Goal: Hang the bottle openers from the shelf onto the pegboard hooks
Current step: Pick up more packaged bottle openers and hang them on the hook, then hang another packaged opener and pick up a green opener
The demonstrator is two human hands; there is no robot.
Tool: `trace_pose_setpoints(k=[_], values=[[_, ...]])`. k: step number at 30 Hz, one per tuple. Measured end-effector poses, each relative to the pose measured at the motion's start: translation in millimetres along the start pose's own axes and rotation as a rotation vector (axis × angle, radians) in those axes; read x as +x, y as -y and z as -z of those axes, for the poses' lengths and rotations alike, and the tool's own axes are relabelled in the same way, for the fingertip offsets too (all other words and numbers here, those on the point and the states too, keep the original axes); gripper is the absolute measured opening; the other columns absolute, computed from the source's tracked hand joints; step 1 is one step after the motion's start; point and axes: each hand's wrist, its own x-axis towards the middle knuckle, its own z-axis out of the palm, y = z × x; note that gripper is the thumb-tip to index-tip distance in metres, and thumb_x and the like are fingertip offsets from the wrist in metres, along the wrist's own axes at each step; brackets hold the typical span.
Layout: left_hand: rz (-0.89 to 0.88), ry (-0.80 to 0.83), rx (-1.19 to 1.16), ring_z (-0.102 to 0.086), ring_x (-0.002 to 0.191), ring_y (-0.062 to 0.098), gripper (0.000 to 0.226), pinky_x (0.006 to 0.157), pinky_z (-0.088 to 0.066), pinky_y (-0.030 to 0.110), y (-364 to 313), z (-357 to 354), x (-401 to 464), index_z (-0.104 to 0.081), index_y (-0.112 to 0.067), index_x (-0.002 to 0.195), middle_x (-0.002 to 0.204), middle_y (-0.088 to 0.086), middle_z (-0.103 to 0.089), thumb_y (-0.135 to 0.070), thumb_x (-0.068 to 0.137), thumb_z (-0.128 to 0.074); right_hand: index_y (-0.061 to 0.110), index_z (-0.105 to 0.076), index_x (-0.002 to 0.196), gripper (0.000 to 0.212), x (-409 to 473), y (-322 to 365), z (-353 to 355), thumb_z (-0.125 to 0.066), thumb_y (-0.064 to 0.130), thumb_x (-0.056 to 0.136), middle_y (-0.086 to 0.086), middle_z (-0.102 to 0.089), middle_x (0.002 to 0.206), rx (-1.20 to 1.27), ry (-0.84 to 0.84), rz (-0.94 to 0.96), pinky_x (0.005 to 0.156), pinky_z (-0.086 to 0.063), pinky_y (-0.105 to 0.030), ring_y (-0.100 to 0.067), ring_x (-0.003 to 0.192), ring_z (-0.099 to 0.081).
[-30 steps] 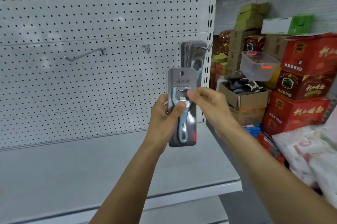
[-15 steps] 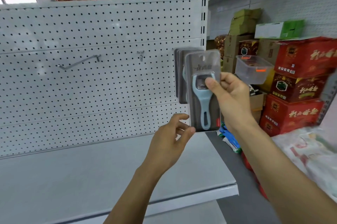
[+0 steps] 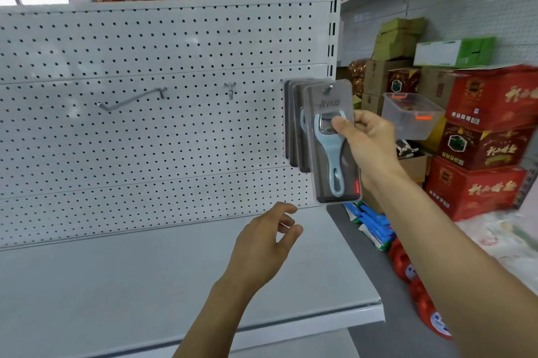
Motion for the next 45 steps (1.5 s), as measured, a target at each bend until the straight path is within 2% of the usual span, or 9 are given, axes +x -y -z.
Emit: trace_pose_setpoints(k=[7,12,16,19,21,25,31,40,45], values=[[0.019,-0.013,0.083,-0.057,0.101,-0.002,0.029,0.087,-0.047,0.024,5,1,8,-0.050,-0.036,0.125,0.112,-0.018,-0.063,-0.042,0.096,-0.050,0.024,-0.064,0.082,0.009,20,-13,-10,-0.068,0.017,0.087,-0.005,-0.074,0.089,-0.086,0.005,-0.022,0.090,-0.054,-0.047,-0.027,0.093,-0.070],[0.036,-0.001,0.126,-0.057,0.104,0.001,0.030,0.084,-0.045,0.022,11,0,14,-0.049,-0.034,0.126,0.115,-0.016,-0.063,-0.041,0.097,-0.049,0.024,-0.063,0.086,0.006,32,-20,-14,-0.067,0.019,0.088,0.005,-0.072,0.085,-0.134,0.031,-0.008,0.092,-0.054,-0.041,-0.016,0.088,-0.070],[0.046,-0.020,0.139,-0.057,0.106,0.002,0.032,0.083,-0.045,0.023,15,-1,14,-0.049,-0.033,0.127,0.117,-0.014,-0.063,-0.043,0.097,-0.049,0.026,-0.062,0.089,0.005,25,-30,-10,-0.064,0.030,0.089,-0.008,-0.072,0.099,-0.196,0.054,-0.003,0.094,-0.051,-0.050,-0.030,0.100,-0.066],[0.046,-0.051,0.144,-0.056,0.109,0.003,0.037,0.085,-0.047,0.027,16,-1,7,-0.045,-0.033,0.130,0.122,-0.015,-0.060,-0.049,0.097,-0.045,0.032,-0.062,0.100,0.019,10,-48,-3,-0.063,0.041,0.084,0.007,-0.070,0.102,-0.342,0.096,0.012,0.095,-0.049,-0.050,-0.018,0.100,-0.066],[0.038,-0.073,0.154,-0.054,0.112,0.004,0.042,0.087,-0.046,0.027,18,0,-2,-0.042,-0.033,0.134,0.127,-0.015,-0.057,-0.051,0.097,-0.042,0.027,-0.058,0.113,0.032,-8,-59,1,-0.061,0.039,0.083,0.009,-0.065,0.109,-0.465,0.160,0.029,0.097,-0.046,-0.051,-0.015,0.105,-0.061],[0.024,-0.113,0.174,-0.051,0.119,0.006,0.047,0.092,-0.045,0.027,23,0,-32,-0.041,-0.029,0.138,0.133,-0.012,-0.055,-0.052,0.096,-0.041,0.017,-0.046,0.136,0.051,-69,-80,7,-0.063,0.025,0.088,-0.006,-0.048,0.141,-0.627,0.183,0.132,0.109,-0.036,-0.045,-0.024,0.131,-0.043],[0.100,-0.143,0.155,-0.053,0.116,0.003,0.048,0.090,-0.046,0.024,41,-3,-99,-0.045,-0.029,0.136,0.129,-0.014,-0.056,-0.053,0.096,-0.038,0.022,-0.056,0.123,0.029,-171,-112,1,-0.056,0.025,0.094,0.009,-0.054,0.125,-0.683,0.349,0.238,0.098,-0.042,-0.035,-0.010,0.118,-0.049],[0.315,-0.080,0.204,-0.057,0.112,0.004,0.043,0.087,-0.044,0.018,113,20,-215,-0.046,-0.030,0.134,0.124,-0.013,-0.060,-0.050,0.095,-0.045,0.028,-0.056,0.122,0.028,-281,-158,-50,-0.055,0.029,0.094,0.014,-0.058,0.121,-0.834,0.597,0.137,0.093,-0.039,-0.027,-0.009,0.111,-0.056],[0.445,-0.057,0.223,-0.059,0.107,0.002,0.044,0.085,-0.045,0.015,166,64,-270,-0.045,-0.032,0.133,0.124,-0.013,-0.061,-0.053,0.095,-0.044,0.032,-0.049,0.129,0.033,-332,-163,-111,-0.048,0.038,0.096,0.015,-0.052,0.130,-0.876,0.776,0.047,0.097,-0.035,-0.022,-0.007,0.119,-0.049]])
